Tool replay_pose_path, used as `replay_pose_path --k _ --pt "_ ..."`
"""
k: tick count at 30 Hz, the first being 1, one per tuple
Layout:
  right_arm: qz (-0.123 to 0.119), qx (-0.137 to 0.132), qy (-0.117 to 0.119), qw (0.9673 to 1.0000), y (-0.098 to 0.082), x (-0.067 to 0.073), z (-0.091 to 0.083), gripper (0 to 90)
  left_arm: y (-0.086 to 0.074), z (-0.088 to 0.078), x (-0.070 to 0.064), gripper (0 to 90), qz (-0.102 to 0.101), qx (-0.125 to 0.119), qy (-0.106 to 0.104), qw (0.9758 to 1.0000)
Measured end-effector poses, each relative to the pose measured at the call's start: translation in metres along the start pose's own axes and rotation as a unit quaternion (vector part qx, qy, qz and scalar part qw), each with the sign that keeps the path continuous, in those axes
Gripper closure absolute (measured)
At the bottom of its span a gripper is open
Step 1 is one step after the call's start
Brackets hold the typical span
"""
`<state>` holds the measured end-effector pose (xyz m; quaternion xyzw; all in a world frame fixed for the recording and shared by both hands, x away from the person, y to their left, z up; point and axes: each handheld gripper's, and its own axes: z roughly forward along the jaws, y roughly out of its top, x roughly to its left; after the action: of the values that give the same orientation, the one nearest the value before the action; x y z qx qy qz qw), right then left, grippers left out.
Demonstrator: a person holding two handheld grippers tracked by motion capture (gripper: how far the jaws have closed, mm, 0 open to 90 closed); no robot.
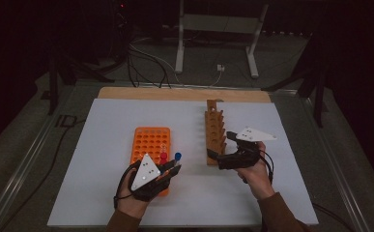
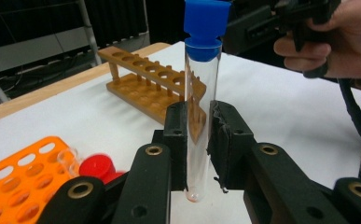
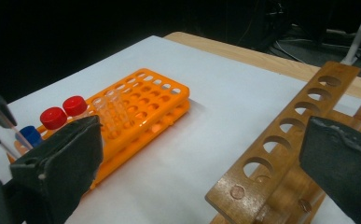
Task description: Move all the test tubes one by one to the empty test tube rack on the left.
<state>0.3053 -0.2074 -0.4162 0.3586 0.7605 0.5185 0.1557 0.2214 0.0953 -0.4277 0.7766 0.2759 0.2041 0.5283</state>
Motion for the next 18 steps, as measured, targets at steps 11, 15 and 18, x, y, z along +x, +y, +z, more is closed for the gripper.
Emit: replay_pose_path --k 11,15,18 --pt "0.005 -0.003 -0.002 1.0000 -0.003 -0.003 -0.004 0.0 -0.023 -0.011 0.000 77.6 -0.005 0.011 0.001 0.9999" --pt "0.002 -0.003 -0.001 1.0000 -0.003 -0.002 -0.004 0.0 -0.030 -0.012 0.002 77.6 -0.005 0.021 0.006 0.9997" --pt "0.003 -0.003 0.000 1.0000 -0.003 -0.002 -0.005 0.0 -0.034 -0.013 0.004 77.6 -0.009 0.025 0.013 0.9995"
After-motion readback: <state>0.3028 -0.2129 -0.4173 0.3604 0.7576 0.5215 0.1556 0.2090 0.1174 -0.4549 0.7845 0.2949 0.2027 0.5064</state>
